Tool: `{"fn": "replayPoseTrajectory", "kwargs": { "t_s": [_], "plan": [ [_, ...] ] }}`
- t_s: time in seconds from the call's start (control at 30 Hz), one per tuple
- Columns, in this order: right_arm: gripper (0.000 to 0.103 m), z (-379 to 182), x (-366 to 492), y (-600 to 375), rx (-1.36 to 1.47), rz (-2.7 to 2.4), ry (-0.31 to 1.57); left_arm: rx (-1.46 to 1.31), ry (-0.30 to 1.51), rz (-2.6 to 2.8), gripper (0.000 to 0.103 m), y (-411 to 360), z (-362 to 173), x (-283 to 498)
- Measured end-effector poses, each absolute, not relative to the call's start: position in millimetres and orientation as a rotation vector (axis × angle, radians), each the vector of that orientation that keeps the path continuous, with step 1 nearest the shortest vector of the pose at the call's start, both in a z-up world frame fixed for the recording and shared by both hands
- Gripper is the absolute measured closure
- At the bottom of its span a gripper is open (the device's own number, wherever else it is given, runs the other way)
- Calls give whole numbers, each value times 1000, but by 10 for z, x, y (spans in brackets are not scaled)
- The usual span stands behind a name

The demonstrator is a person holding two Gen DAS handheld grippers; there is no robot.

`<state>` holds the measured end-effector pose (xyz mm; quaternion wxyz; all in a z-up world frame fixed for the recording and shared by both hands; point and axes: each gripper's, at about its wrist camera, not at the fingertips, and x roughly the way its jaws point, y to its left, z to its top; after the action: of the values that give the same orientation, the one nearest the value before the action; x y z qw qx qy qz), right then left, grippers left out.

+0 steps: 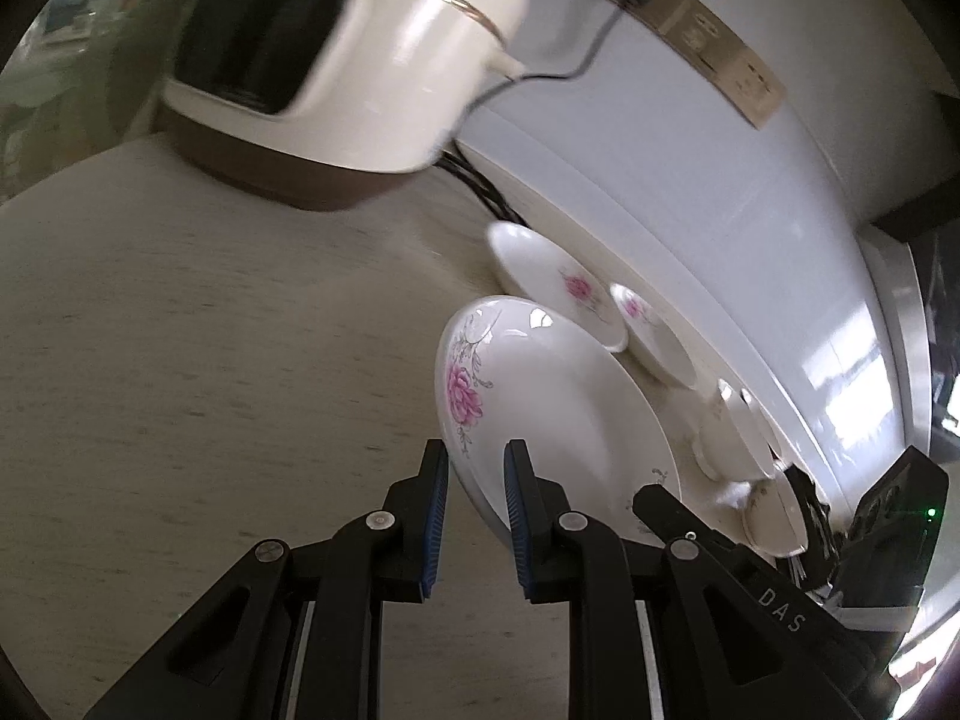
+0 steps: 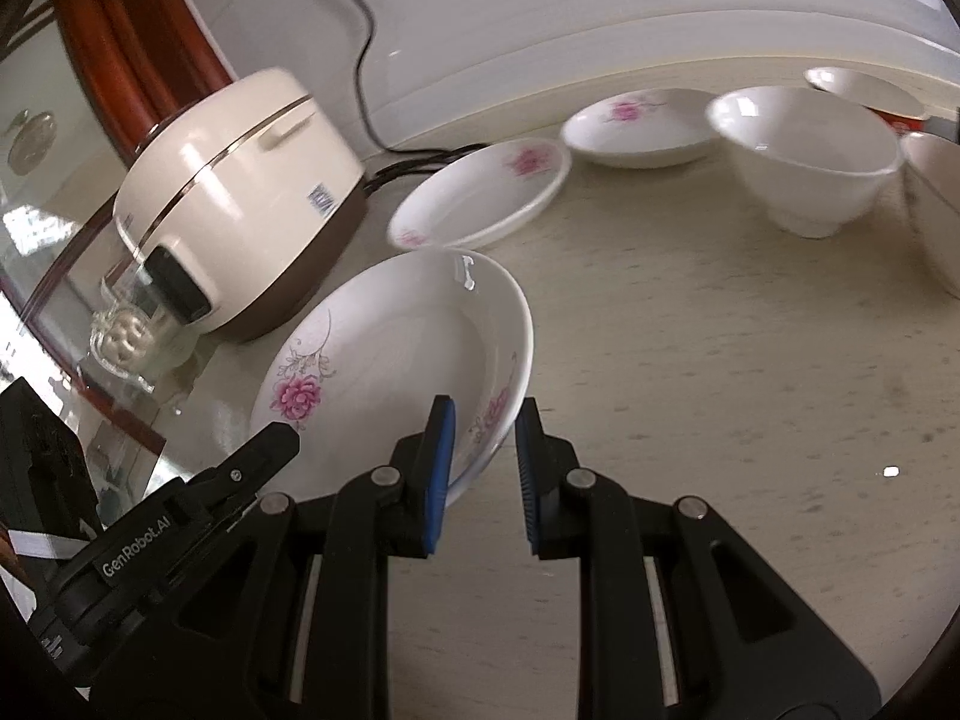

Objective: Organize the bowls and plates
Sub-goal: 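Carry the large plate with both grippers toward the rice cooker and lower it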

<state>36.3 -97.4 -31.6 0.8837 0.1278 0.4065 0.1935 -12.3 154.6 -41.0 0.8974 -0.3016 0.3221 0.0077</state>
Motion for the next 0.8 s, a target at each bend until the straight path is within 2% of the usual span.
{"fn": "replayPoseTrajectory", "kwargs": {
  "t_s": [0.4,0.8],
  "plan": [
    [79,-338,361,-165,198,521,869,-700,627,209,83,2178,-473,-421],
    [79,-350,353,283,149,593,878,-751,587,347,83,2426,-488,-637]
  ]
}}
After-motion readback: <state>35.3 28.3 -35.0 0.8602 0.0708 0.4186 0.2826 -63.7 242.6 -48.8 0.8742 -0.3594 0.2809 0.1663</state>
